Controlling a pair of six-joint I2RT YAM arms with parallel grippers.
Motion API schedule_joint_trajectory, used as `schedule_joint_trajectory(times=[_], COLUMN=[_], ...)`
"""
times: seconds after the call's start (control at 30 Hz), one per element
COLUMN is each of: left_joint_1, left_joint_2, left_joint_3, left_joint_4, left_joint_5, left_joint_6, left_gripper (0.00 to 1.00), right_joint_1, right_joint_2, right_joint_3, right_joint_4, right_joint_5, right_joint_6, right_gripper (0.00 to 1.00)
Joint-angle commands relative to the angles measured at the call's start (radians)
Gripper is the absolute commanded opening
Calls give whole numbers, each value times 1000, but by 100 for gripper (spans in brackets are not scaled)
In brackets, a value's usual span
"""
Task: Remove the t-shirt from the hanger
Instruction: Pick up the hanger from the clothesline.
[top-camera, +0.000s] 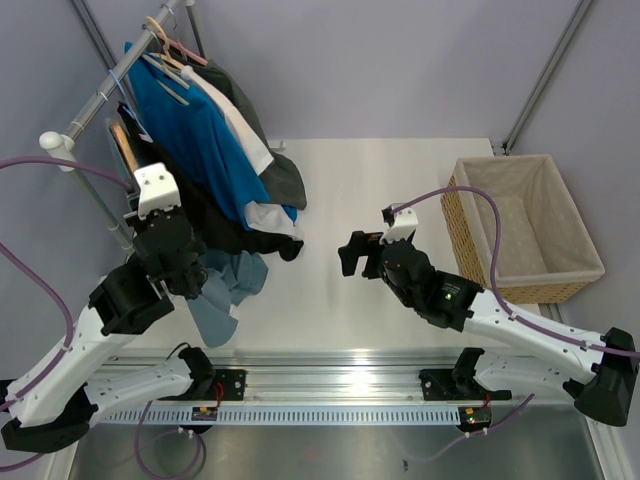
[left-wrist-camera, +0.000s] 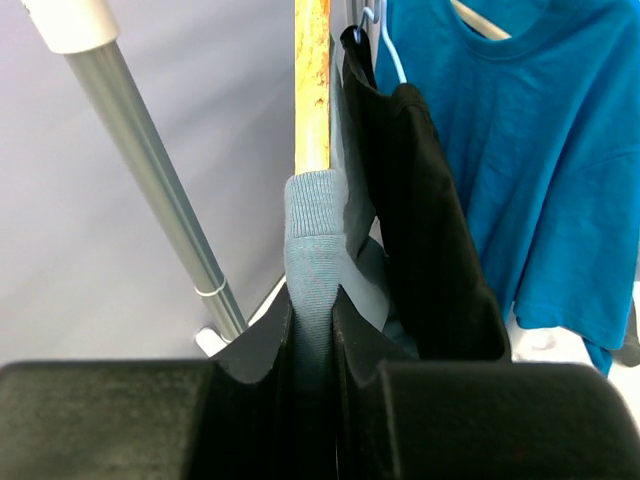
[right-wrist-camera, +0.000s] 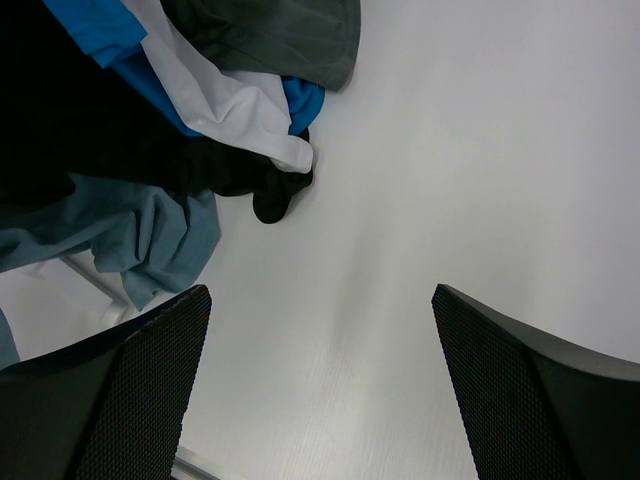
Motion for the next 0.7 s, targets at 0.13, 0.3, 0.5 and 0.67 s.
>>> schedule_joint_trajectory(times=[0.13,0.3,0.5,0.67], left_joint_1=[-22,-78,-255,-338], left_joint_2=[-46,-70,-116,-138], left_joint_3=[-29,17,23,-1], left_joint_4=[67,67,67,66], left_joint_5=[-61,-60,-63,-76], left_joint_6=[1,19,30,25], left_gripper=[0,0,0,0], right_joint_1=[7,7,7,7], right_joint_2=[9,9,16,30], right_joint_3=[56,57,60,68], right_joint_4=[-7,-7,-9,-20], right_joint_5=[30,31,48,82], right_joint_6=[-4,-4,-15,-22], right_gripper=[99,100,100,100])
